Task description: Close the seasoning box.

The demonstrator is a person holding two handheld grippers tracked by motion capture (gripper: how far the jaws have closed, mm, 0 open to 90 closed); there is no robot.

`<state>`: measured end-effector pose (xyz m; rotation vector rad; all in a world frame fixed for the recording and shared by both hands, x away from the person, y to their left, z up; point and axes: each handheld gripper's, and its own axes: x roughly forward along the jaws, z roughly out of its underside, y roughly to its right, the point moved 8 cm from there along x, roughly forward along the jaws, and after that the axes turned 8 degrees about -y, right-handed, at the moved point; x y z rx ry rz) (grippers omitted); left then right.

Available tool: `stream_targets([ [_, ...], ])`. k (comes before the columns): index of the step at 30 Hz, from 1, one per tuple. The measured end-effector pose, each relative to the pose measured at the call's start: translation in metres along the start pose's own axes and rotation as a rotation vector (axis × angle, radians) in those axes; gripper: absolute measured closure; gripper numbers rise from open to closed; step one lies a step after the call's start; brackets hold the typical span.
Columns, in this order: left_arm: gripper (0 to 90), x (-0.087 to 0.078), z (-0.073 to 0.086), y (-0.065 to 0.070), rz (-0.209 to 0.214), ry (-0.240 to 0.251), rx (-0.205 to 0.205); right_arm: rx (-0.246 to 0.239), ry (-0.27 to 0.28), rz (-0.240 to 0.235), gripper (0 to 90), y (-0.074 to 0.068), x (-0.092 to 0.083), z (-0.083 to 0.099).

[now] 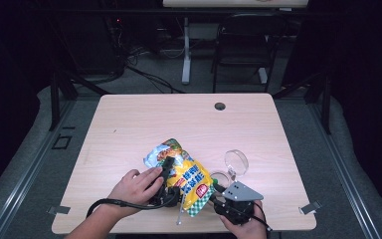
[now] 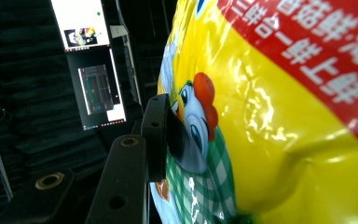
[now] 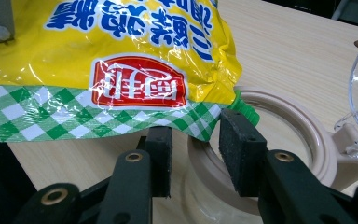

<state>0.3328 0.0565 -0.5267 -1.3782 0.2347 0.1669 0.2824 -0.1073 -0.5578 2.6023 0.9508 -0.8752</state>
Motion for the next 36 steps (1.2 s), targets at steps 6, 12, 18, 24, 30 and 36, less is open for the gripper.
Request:
stream_targets([
  [6,66.4,-0.0006,0.0001,-0.0005,-0.01,0.001,0.003,-0.003,-0.006,0.001,65.3,0.0002,0.0007,0.0006],
  [12,66.5,-0.0023,-0.0006,-0.003,-0.036,0.0,0.031,-0.001,-0.001,0.0,65.5,-0.0007,0.0021,0.0006],
  [18,66.5,-0.0029,0.0,-0.0031,-0.027,-0.006,0.041,-0.005,-0.008,0.0,65.5,-0.0008,0.0021,0.0011],
  [24,66.7,-0.0032,-0.0009,-0.0034,-0.028,-0.004,0.042,-0.005,-0.013,0.002,65.5,-0.0001,0.0024,0.0018],
  [30,66.7,-0.0036,-0.0013,-0.0044,-0.031,-0.005,0.054,-0.003,-0.012,0.003,65.5,0.0002,0.0026,0.0018],
  [36,66.8,-0.0042,-0.002,-0.0059,-0.038,-0.004,0.06,-0.003,-0.012,0.004,65.5,0.0003,0.0026,0.0019],
])
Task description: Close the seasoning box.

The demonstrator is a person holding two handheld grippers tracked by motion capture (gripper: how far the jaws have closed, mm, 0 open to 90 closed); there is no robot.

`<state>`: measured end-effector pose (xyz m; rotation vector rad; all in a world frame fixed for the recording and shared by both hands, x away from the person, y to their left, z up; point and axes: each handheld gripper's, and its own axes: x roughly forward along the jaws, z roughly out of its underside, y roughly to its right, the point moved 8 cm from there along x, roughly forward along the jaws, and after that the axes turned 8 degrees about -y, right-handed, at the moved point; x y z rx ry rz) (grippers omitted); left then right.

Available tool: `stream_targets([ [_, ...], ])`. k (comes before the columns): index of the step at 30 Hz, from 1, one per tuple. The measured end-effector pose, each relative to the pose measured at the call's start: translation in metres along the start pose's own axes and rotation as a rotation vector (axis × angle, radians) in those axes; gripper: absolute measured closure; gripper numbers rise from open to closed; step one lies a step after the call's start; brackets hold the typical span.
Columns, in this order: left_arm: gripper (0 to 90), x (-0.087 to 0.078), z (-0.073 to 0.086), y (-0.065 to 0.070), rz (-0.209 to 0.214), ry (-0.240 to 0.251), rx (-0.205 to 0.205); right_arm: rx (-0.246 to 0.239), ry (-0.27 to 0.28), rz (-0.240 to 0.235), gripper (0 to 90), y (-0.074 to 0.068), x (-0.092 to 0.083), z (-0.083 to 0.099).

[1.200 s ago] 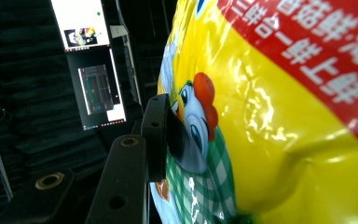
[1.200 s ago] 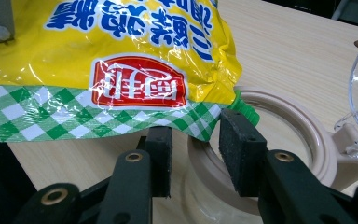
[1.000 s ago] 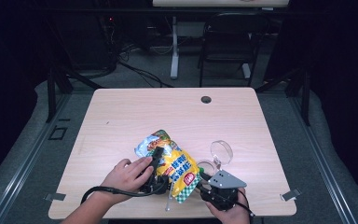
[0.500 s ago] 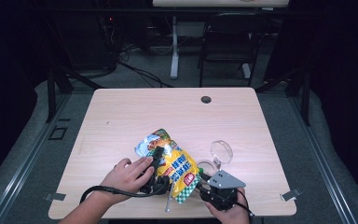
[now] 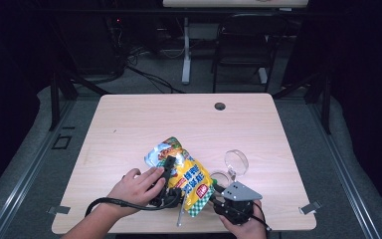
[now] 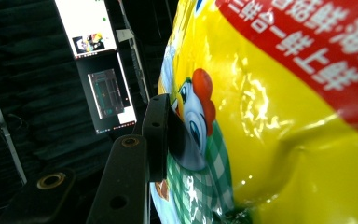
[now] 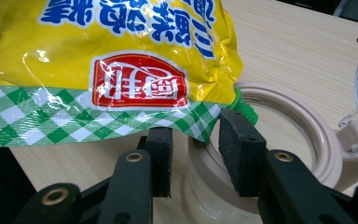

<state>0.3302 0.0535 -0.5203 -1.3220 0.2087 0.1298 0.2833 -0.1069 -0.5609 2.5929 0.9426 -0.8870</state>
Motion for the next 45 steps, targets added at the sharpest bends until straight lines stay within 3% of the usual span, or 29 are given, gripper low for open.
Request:
stream_targets([
  [45,69.7,-0.004,-0.006,-0.011,-0.02,0.003,0.063,0.006,-0.001,0.006,65.5,0.003,0.001,0.001],
])
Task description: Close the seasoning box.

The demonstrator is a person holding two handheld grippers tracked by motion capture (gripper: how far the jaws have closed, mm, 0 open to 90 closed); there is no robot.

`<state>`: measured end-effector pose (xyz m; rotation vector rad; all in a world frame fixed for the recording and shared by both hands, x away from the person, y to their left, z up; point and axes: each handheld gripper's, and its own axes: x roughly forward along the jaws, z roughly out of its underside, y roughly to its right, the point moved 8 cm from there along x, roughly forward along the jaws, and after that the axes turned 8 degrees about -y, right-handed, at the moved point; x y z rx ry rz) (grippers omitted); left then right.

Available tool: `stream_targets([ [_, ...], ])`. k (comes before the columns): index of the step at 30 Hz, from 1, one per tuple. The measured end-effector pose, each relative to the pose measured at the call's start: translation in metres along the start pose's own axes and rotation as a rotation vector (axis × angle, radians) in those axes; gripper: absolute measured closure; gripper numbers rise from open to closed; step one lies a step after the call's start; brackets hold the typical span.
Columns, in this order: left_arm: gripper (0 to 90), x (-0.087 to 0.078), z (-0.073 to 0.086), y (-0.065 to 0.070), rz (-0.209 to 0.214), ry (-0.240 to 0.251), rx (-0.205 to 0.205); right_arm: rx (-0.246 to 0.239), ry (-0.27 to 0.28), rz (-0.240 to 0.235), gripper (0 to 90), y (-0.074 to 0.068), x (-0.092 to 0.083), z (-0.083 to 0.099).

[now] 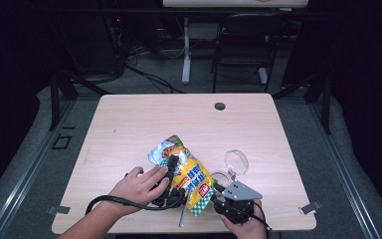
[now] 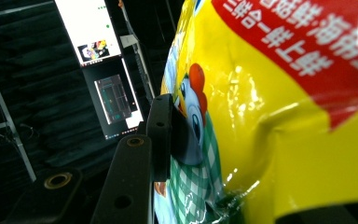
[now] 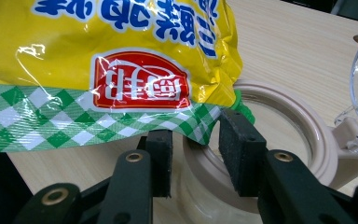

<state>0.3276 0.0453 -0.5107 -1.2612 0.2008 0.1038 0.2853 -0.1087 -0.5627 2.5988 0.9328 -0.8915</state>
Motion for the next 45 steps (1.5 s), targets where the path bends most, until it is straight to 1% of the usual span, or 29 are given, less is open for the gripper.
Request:
stream_targets([
  [4,69.9,-0.001,-0.001,-0.002,-0.009,0.004,0.005,-0.001,0.0,0.001,65.5,0.0,0.0,0.0],
  [5,69.9,-0.001,-0.001,-0.001,-0.005,0.003,0.006,0.0,0.001,0.0,65.5,0.0,0.0,0.0],
  [8,70.0,-0.002,-0.001,-0.003,-0.017,0.003,0.022,0.002,0.003,0.001,65.5,0.0,0.001,0.0],
  [10,70.1,-0.002,-0.001,-0.004,-0.022,0.006,0.019,0.001,0.003,0.001,65.5,0.0,0.001,0.0],
  [11,70.1,-0.003,-0.001,-0.005,-0.028,0.005,0.029,0.002,0.003,0.0,65.5,0.0,0.001,0.0],
  [13,70.1,-0.003,-0.001,-0.006,-0.029,-0.001,0.038,0.001,0.002,0.0,65.5,0.0,0.0,0.0],
  [18,70.2,-0.003,-0.002,-0.007,-0.034,0.0,0.045,0.003,0.003,0.001,65.5,0.0,0.001,0.0],
  [21,70.2,-0.003,-0.003,-0.008,-0.041,0.01,0.047,0.003,0.002,0.0,65.5,0.0,0.001,0.0],
  [28,70.3,-0.004,-0.004,-0.009,-0.04,0.01,0.052,0.001,0.001,-0.002,65.5,0.001,0.001,0.0],
  [29,70.3,-0.004,-0.003,-0.009,-0.027,0.006,0.057,0.002,0.002,-0.002,65.5,0.0,0.001,0.0],
  [32,70.3,-0.004,-0.004,-0.01,-0.028,0.003,0.064,0.001,0.0,-0.002,65.5,0.001,0.001,0.0],
  [33,70.3,-0.004,-0.004,-0.01,-0.034,0.005,0.059,0.001,-0.001,-0.003,65.5,0.001,0.001,0.0],
  [38,70.3,-0.004,-0.005,-0.011,-0.034,0.012,0.059,0.007,0.0,-0.003,65.5,0.002,0.0,0.0],
  [39,70.3,-0.005,-0.005,-0.012,-0.034,0.005,0.068,0.005,-0.003,-0.001,65.5,0.002,0.0,0.001],
  [40,70.4,-0.005,-0.006,-0.012,-0.032,0.007,0.062,0.007,-0.004,-0.002,65.5,0.003,0.0,0.001],
  [43,70.4,-0.005,-0.007,-0.013,-0.043,0.01,0.075,0.007,-0.005,0.001,65.5,0.003,0.0,0.001],
  [45,70.6,-0.006,-0.007,-0.012,-0.03,0.012,0.068,0.01,-0.001,-0.001,65.5,0.004,0.0,0.001],
])
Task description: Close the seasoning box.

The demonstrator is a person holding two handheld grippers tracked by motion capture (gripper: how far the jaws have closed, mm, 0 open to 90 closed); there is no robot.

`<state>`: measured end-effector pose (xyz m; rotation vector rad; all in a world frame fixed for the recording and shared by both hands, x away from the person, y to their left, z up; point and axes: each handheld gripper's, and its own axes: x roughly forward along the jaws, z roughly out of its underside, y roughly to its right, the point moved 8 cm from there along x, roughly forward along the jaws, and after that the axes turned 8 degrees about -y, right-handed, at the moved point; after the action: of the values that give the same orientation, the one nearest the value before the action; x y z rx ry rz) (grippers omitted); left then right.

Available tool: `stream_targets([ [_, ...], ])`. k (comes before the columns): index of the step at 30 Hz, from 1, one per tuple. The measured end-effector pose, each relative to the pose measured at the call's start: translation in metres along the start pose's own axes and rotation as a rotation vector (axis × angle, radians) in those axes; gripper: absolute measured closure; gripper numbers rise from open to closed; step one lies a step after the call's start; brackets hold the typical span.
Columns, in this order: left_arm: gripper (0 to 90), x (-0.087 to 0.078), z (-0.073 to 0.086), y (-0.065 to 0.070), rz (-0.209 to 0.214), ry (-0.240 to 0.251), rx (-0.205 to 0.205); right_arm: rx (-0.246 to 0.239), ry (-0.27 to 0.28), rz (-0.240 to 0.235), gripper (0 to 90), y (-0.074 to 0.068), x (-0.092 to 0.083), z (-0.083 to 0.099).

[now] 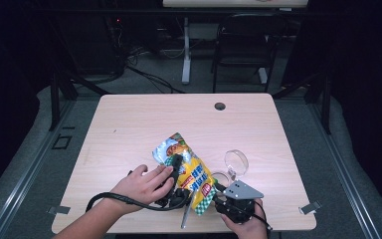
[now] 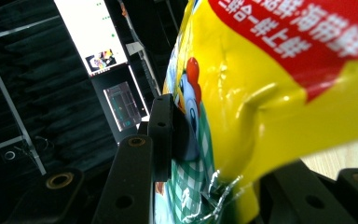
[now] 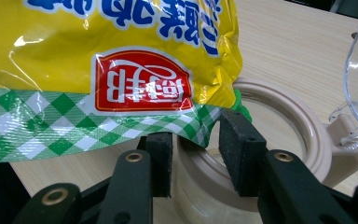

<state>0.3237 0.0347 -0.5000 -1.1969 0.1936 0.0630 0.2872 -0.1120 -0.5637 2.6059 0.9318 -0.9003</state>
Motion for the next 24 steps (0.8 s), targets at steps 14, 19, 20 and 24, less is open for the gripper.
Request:
stream_targets([
  [14,71.2,-0.0009,0.0004,-0.0001,-0.002,-0.005,0.01,0.0,-0.002,0.004,65.5,0.0004,0.0013,-0.0002],
  [19,71.3,-0.0012,-0.0003,-0.0007,-0.004,-0.002,0.01,0.0,-0.003,0.003,65.5,0.0007,0.0015,-0.0001],
  [20,71.3,-0.0012,-0.0004,-0.0008,-0.004,-0.002,0.011,0.0,-0.003,0.004,65.5,0.0008,0.0016,-0.0001],
  [24,71.5,-0.0016,-0.0011,-0.0024,-0.006,-0.002,0.026,0.0,-0.003,0.002,65.5,0.0008,0.0017,-0.0001],
])
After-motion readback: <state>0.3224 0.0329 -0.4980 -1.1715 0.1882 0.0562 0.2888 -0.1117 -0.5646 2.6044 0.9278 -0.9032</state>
